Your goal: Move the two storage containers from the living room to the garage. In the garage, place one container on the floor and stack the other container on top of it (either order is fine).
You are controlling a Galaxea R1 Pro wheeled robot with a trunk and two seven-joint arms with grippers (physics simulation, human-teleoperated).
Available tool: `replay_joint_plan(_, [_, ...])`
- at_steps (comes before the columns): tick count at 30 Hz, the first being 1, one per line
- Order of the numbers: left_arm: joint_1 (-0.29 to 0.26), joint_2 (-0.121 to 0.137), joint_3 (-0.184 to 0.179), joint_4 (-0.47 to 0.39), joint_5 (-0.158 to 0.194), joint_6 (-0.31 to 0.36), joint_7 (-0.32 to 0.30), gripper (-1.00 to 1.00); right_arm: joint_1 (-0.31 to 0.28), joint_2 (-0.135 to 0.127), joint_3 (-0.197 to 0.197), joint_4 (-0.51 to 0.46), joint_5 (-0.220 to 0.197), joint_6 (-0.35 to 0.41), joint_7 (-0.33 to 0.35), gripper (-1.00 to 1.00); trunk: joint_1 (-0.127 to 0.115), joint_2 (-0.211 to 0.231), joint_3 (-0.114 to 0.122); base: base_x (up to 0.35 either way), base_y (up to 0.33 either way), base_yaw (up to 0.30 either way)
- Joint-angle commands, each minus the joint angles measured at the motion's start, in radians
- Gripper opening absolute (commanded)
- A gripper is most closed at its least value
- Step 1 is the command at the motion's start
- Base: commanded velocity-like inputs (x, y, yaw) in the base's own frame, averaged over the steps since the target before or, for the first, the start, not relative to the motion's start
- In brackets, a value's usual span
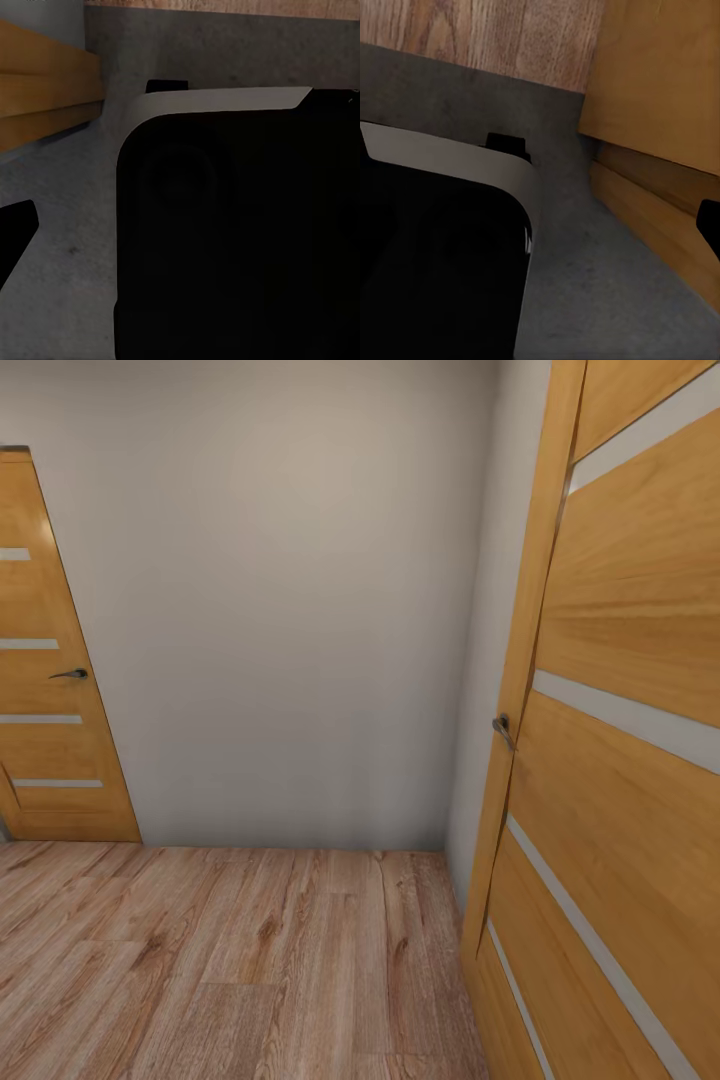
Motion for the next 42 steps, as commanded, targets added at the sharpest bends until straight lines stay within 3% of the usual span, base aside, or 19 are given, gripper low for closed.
replay_joint_plan(1, [0.0, 0.0, 0.001, 0.0, 0.002, -0.003, 0.0, 1.0, -0.001, 0.001, 0.008, 0.003, -0.008, -0.005, 0.0, 1.0, 0.0, -0.001, -0.001, 0.0, 0.0, 0.0])
replay_joint_plan(12, [0.0, 0.0, 0.001, 0.001, 0.002, -0.003, 0.001, 1.0, -0.001, 0.003, 0.008, 0.003, -0.008, -0.007, 0.0, 1.0, 0.0, -0.001, -0.001, 0.004, 0.0, 0.0])
replay_joint_plan(42, [0.0, 0.0, 0.002, 0.0, 0.002, -0.004, 0.0, 1.0, -0.001, 0.002, 0.008, 0.003, -0.001, -0.005, 0.002, 1.0, 0.0, -0.001, -0.001, 0.128, 0.0, 0.0])
